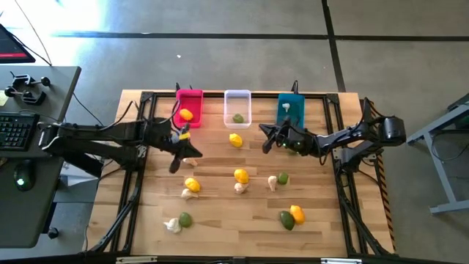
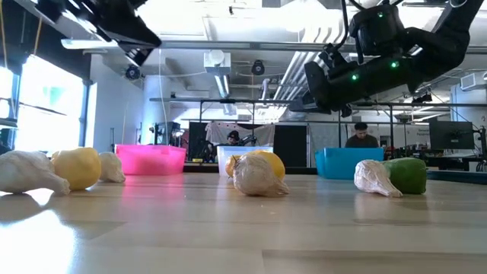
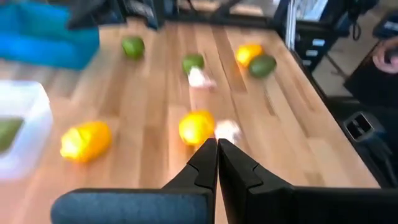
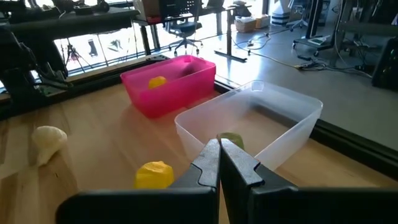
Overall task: Sort produce into baskets
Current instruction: Put the lime into the transparent bin
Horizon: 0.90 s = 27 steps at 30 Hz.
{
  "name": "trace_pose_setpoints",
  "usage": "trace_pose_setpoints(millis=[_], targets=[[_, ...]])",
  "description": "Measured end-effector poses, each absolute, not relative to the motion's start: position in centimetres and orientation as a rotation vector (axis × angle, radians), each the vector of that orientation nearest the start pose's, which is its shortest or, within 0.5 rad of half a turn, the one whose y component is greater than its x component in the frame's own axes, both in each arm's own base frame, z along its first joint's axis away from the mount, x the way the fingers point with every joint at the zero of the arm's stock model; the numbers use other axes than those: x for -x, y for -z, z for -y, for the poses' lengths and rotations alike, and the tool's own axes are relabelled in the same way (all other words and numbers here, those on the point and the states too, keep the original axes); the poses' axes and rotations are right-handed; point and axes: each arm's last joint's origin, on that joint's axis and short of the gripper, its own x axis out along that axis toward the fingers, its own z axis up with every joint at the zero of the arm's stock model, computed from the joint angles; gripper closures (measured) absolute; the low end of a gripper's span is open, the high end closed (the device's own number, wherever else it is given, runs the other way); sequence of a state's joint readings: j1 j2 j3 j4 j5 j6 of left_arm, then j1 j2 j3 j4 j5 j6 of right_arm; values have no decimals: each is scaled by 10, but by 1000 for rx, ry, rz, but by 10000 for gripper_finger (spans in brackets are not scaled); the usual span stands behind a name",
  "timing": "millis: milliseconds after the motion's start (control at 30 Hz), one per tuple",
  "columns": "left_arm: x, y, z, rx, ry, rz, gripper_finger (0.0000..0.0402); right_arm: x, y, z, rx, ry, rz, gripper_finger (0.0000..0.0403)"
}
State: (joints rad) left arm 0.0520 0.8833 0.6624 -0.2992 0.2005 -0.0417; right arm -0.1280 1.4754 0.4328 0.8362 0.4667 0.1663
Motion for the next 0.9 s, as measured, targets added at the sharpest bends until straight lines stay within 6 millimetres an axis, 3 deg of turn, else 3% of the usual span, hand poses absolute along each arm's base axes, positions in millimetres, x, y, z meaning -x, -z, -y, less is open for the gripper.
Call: trace_pose_setpoints(millis=[300, 467, 900], targets=[[-179, -265, 39, 297, 201, -714, 402, -258, -166, 46, -116, 601, -161, 403], [-175, -263, 67, 308, 199, -806, 401, -259, -165, 42, -92, 585, -173, 403], [-195, -250, 151, 104, 280, -1087, 395, -261, -165, 28, -83, 530, -181, 403]])
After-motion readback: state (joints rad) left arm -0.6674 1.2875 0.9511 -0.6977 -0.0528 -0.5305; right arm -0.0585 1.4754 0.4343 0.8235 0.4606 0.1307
